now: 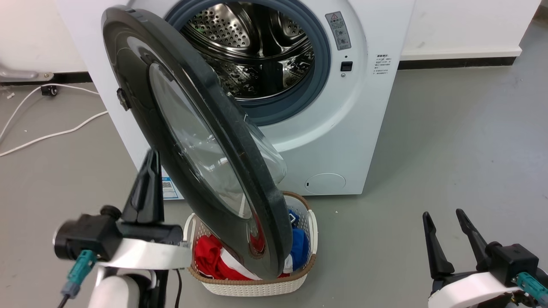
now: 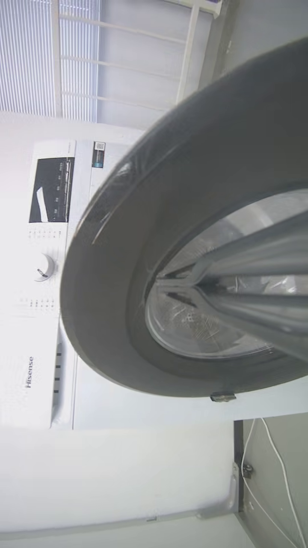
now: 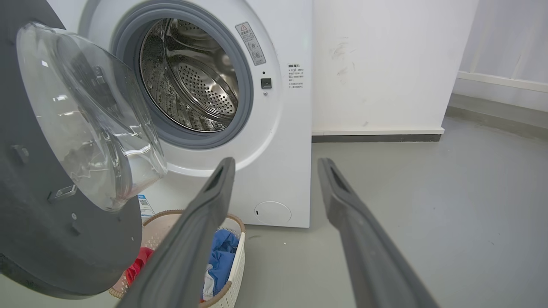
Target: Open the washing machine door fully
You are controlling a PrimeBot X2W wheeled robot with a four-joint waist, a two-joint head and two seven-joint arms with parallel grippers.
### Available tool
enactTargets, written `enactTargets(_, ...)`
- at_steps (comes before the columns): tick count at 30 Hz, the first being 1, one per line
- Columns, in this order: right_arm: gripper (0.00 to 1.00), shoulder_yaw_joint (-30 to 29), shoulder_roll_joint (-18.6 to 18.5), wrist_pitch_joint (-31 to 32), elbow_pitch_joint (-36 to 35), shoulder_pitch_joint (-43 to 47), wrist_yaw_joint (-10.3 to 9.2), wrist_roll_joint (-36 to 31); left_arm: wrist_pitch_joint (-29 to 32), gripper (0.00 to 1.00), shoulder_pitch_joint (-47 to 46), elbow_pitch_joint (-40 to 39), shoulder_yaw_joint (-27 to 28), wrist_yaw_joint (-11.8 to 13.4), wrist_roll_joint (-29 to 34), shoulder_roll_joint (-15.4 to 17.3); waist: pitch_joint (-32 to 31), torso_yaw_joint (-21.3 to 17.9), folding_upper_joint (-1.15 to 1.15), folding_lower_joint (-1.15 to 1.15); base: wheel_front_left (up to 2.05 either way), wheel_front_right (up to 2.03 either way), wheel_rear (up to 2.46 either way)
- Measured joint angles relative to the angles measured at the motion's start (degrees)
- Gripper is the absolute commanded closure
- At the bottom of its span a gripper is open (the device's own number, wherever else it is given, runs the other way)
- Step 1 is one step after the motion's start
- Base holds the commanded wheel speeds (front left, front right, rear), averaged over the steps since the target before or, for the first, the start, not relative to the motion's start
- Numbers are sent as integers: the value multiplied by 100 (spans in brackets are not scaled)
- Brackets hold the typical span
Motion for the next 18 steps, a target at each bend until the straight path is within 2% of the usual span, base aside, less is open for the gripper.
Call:
enactTargets(10,0,-24,-9,1,62,-20,0,-11,188,100,-631,-1763,-165,121,119,1,-15,-13,0,0,0,0,0)
enactTargets(18,0,-54,-9,11,68,-32,0,-33,698,100,-1165,-2461,-1155,-35,-34,-168,-23,-39,0,0,0,0,0)
